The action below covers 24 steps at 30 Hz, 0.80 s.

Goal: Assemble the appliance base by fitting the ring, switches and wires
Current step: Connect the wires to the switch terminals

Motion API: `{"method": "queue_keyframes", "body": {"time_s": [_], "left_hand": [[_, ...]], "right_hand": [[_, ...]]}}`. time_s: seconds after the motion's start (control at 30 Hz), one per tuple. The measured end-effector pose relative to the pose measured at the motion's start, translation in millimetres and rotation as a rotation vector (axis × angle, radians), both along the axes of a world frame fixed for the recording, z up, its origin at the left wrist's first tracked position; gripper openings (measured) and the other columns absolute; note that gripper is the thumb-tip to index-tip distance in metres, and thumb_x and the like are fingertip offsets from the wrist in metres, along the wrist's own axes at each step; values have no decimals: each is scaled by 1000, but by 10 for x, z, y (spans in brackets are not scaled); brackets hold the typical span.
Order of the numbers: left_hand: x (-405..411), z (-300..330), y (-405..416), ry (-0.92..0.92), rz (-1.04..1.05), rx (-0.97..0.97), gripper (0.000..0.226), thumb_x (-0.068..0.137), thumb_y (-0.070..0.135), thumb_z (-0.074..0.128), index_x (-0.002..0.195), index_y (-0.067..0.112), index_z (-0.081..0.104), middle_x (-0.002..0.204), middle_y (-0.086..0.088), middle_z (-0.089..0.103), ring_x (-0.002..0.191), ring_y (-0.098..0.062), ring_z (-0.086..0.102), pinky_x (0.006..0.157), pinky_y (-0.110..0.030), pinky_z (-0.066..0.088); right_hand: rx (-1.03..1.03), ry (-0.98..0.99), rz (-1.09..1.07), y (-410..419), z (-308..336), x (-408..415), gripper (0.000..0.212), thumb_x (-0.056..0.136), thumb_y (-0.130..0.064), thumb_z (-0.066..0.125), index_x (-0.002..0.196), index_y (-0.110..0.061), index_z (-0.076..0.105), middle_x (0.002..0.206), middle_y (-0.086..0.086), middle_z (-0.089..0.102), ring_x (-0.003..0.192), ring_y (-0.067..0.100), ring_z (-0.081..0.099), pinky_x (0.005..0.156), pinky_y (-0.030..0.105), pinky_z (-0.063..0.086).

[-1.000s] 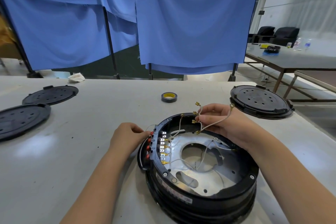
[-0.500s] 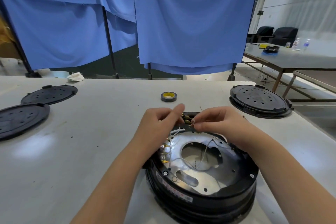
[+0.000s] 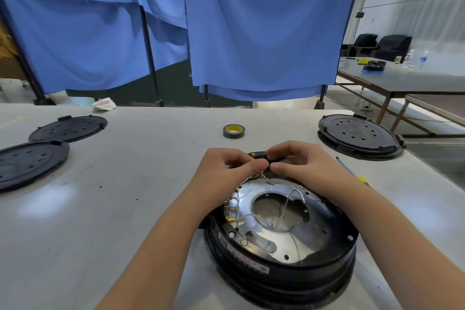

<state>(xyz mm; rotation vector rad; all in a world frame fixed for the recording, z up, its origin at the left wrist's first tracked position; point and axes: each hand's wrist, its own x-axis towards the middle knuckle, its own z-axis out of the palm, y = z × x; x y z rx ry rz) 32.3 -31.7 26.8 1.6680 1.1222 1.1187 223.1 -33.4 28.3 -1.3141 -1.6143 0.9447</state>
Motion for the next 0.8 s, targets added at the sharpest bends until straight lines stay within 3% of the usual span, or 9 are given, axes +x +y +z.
{"method": "queue_keyframes", "body": {"time_s": [0.07,0.23,0.4,0.53,0.7,0.8], "left_hand": [[5,4,-5,-1,-12,-5,13,74,35,80,63,29,76,67,10,72,64,3,65,55,-4,44],[6,17,-25,-30,-41,-18,7,73,30,82,68,27,77,71,11,73,68,4,67,56,-3,43],[2,20,-18,-27,-56,-26,7,72,30,82,73,25,78,72,11,74,70,4,67,58,-3,44],[9,14,-18,-11,-86,-22,6,70,24,84,74,23,79,73,10,74,71,4,67,58,-2,43],[11,-4,-23,51,-88,-6,12,67,19,86,76,17,79,74,7,74,69,4,66,59,-2,43],[21,-9,-18,70,-86,-1,13,67,15,87,76,14,78,71,7,73,66,4,66,58,-4,44]], "right_hand": [[-63,2,-29,17,-16,1,18,87,-13,68,105,-18,67,98,5,72,87,14,70,76,24,55],[-132,-35,-60,5,-28,0,11,91,-20,64,98,-13,69,83,8,73,66,10,66,57,15,50],[-166,-37,-38,33,-49,22,14,89,-24,66,98,-13,67,81,4,75,76,15,72,65,22,54],[-203,142,6,69,-47,63,22,81,-18,73,101,-11,65,86,8,75,81,19,73,70,25,55],[-268,444,14,87,3,95,45,60,-14,77,102,-6,63,82,9,75,75,17,73,62,20,55],[-288,476,35,89,20,110,40,58,-15,76,96,-6,66,80,7,74,72,14,72,59,19,55]]}}
